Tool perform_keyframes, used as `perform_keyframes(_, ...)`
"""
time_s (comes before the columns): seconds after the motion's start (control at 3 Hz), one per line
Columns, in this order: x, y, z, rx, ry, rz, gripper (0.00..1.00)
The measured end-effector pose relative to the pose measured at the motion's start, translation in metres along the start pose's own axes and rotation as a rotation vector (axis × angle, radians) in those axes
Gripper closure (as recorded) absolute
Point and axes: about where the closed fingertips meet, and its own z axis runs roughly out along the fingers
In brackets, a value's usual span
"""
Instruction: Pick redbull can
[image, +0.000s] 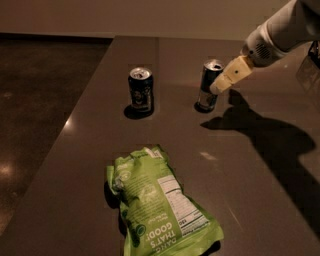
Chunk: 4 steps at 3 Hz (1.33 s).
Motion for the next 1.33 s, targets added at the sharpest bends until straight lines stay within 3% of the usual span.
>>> perform_keyframes(0.33, -0.012, 0.004, 0.013, -0.018, -0.014, -0.011, 0.0)
perform_keyframes(1.0, -0.027, 0.017, 0.02, -0.031, -0.01, -0.025, 0.42)
perform_keyframes(1.33, -0.033, 0.025, 0.007, -0.031, -0.023, -0.028, 0.65)
